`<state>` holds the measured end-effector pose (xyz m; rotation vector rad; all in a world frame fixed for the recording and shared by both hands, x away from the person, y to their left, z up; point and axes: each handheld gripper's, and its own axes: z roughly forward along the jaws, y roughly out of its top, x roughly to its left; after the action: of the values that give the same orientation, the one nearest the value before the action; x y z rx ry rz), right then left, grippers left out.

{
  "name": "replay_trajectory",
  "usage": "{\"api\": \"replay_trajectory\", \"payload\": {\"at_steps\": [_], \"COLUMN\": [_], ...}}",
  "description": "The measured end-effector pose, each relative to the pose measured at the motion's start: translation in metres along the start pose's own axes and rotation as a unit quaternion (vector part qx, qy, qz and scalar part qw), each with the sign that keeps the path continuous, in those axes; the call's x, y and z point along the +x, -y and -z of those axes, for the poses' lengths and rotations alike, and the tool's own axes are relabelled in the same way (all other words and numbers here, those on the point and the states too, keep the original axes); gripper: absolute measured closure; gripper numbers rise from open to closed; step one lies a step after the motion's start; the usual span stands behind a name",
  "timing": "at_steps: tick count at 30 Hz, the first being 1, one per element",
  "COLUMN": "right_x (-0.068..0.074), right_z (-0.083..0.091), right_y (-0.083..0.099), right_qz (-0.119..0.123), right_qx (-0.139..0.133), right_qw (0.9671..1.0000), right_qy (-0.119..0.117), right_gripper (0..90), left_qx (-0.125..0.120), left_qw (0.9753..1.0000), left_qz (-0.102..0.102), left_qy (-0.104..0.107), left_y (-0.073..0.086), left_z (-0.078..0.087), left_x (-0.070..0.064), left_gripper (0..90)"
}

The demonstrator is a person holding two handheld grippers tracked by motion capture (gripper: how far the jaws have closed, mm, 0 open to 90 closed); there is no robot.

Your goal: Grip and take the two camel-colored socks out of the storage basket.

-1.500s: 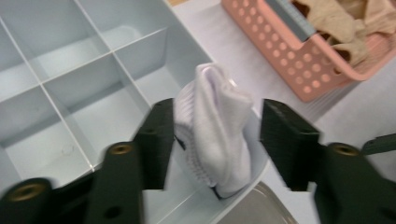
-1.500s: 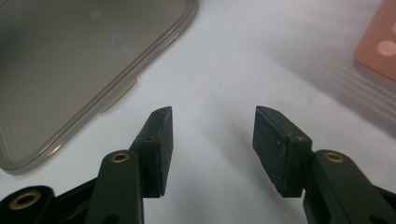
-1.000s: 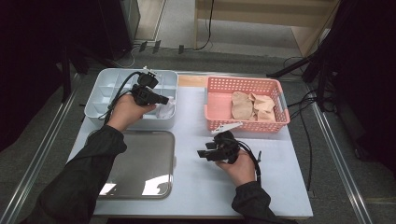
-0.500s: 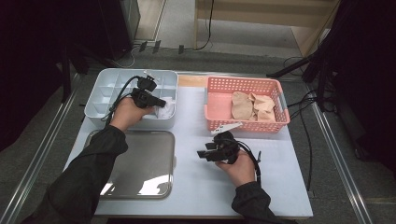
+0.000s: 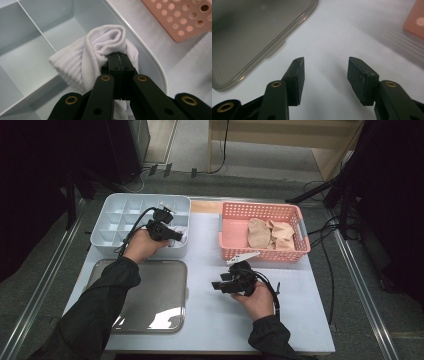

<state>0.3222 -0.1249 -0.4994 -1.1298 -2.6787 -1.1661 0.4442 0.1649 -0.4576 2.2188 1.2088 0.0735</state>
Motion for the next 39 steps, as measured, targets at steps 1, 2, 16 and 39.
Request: {"api": "replay_trajectory", "payload": {"at_steps": [1, 2, 16, 39], "right_x": [0.000, 0.000, 0.000, 0.000], "right_z": [0.000, 0.000, 0.000, 0.000], "right_y": [0.000, 0.000, 0.000, 0.001], "right_qz": [0.001, 0.001, -0.001, 0.000], "right_qx": [0.000, 0.000, -0.001, 0.000], "right_qw": [1.0000, 1.0000, 1.0000, 1.0000], "right_qy": [0.000, -0.001, -0.002, -0.003], "right_gripper": [49.6, 49.6, 49.6, 49.6], "left_qx": [0.000, 0.001, -0.031, -0.003], "left_qw": [1.0000, 1.0000, 0.9995, 0.9996], "left_qz": [0.000, 0.001, 0.009, 0.015], "left_qy": [0.001, 0.002, -0.004, -0.024], "left_y": [0.000, 0.001, -0.007, -0.004], "left_z": [-0.001, -0.001, 0.042, 0.015], "left_x": [0.000, 0.000, 0.004, 0.009], "left_gripper": [90.0, 90.0, 90.0, 90.0]}}
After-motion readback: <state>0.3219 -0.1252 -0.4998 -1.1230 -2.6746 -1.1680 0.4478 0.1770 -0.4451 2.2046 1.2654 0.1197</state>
